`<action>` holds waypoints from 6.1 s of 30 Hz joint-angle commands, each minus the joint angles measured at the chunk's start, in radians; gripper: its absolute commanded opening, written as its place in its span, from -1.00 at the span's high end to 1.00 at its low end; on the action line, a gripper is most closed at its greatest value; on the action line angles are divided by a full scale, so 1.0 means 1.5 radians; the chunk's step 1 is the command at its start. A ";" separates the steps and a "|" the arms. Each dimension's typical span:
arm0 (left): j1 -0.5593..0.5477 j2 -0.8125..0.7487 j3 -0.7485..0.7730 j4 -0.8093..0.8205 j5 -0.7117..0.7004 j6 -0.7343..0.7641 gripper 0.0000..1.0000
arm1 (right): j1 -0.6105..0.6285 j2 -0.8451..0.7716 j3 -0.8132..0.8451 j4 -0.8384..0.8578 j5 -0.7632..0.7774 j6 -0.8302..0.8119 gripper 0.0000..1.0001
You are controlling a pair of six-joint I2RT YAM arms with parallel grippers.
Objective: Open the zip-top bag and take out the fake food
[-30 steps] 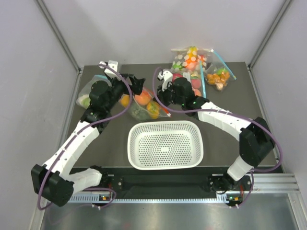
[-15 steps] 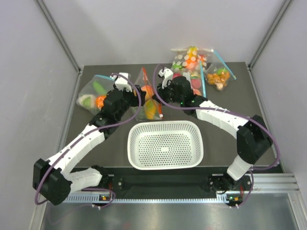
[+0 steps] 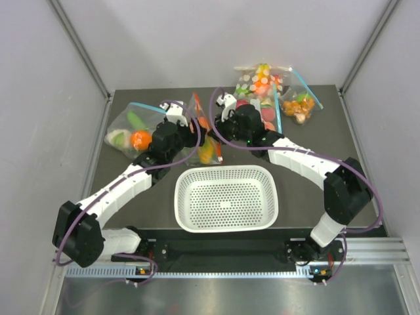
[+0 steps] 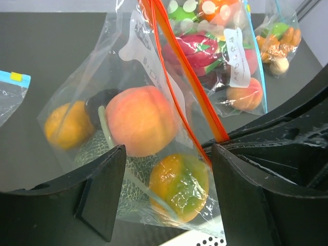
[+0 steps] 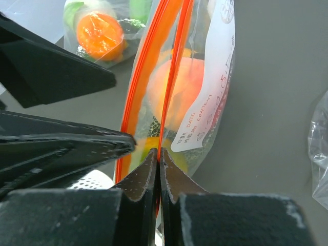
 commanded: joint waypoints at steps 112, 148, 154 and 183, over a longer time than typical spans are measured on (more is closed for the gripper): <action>0.000 0.299 0.020 0.017 0.034 -0.039 1.00 | -0.069 0.206 0.010 -0.016 -0.233 -0.017 -0.84; 0.009 0.122 -0.021 0.041 0.005 -0.018 1.00 | -0.164 -0.046 -0.174 0.099 -0.003 0.086 1.00; 0.009 0.187 -0.021 0.051 0.027 -0.029 1.00 | -0.175 -0.003 -0.172 0.095 0.035 0.101 1.00; 0.029 0.294 0.083 0.047 0.063 -0.018 1.00 | -0.159 -0.310 -0.291 -0.081 -0.199 0.011 1.00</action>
